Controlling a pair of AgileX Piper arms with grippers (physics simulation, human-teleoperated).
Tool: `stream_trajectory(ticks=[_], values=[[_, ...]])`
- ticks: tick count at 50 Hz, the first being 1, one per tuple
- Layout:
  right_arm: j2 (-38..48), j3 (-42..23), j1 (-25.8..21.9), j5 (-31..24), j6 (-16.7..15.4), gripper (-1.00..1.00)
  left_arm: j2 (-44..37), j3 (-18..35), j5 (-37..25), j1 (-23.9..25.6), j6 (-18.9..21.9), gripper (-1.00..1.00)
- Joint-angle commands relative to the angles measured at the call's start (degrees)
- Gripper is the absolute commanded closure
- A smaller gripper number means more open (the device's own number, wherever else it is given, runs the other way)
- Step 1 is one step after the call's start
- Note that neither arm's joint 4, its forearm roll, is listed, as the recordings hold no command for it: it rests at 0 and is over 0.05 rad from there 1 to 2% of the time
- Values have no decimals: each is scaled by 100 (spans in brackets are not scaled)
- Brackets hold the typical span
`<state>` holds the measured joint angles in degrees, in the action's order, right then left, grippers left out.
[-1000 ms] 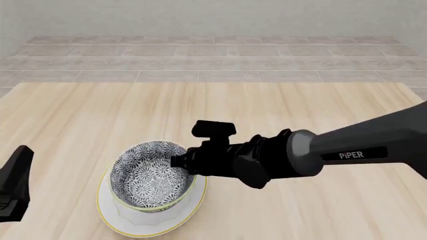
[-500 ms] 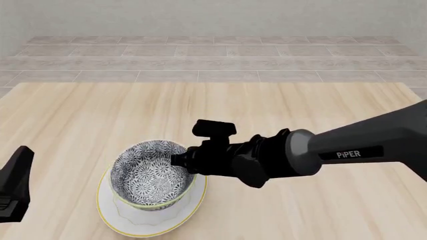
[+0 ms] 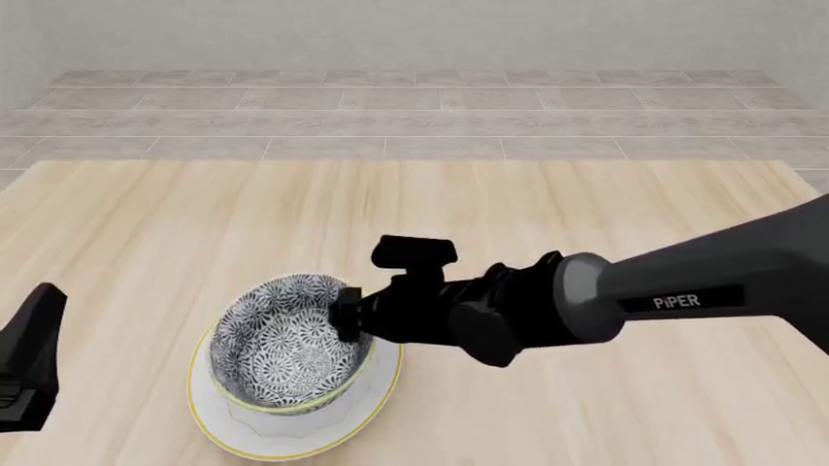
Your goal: Put the bowl on the plate.
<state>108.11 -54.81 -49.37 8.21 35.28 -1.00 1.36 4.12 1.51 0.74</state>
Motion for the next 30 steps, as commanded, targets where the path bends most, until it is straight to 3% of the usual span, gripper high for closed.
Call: stream_trajectory(ticks=[1, 15, 30], values=[[-237, -8, 5, -179, -126, -100, -25, -2, 24, 3, 8, -100], [-822, -29, 51, -543, -318, -100, -89, -5, 93, -1, 13, -100], [-1325, 86, 8, -713, -321, -100, -322, 1, 294, 13, 49, -100]])
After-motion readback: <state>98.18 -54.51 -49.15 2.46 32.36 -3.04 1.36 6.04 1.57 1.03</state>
